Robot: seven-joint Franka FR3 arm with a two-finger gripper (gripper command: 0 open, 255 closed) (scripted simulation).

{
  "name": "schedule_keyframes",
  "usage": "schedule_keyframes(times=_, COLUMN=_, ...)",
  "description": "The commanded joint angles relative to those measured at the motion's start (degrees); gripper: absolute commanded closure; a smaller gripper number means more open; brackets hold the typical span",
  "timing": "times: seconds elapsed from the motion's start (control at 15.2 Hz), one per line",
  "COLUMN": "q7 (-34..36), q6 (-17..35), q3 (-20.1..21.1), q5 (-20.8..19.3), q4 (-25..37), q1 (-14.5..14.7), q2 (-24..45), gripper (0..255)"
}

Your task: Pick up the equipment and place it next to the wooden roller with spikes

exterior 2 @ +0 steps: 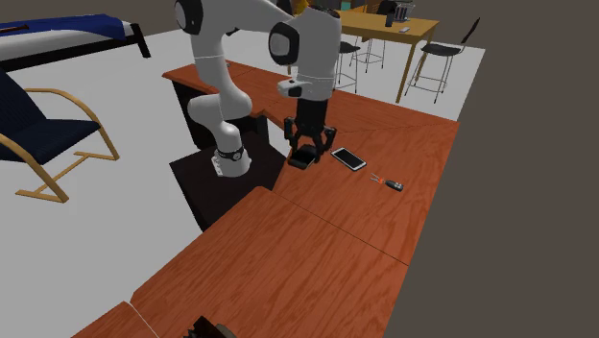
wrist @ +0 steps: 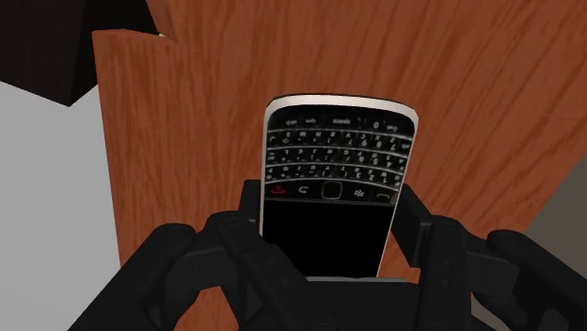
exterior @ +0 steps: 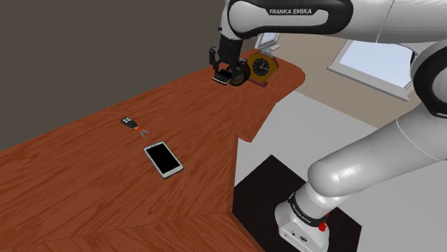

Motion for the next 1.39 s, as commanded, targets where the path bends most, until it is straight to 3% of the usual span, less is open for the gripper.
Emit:
schedule_keyframes(times=0.0, q7=-2.5, q6=0.5, q3=-1.6, q5=-0.4, q4=0.3, q1=-1.0, q2=0.4, gripper=255)
schedule_keyframes(times=0.66, q7=-13.6, q6=2.7, q3=-8.3, q5=-3.1, q4=6.3, q1=-6.7, q2=7.4, gripper=255)
schedule_keyframes(times=1.32, q7=-23.4, q6=2.2, q3=-13.3, q5=-5.3, q4=19.6, q1=-11.7, q2=19.1, gripper=255)
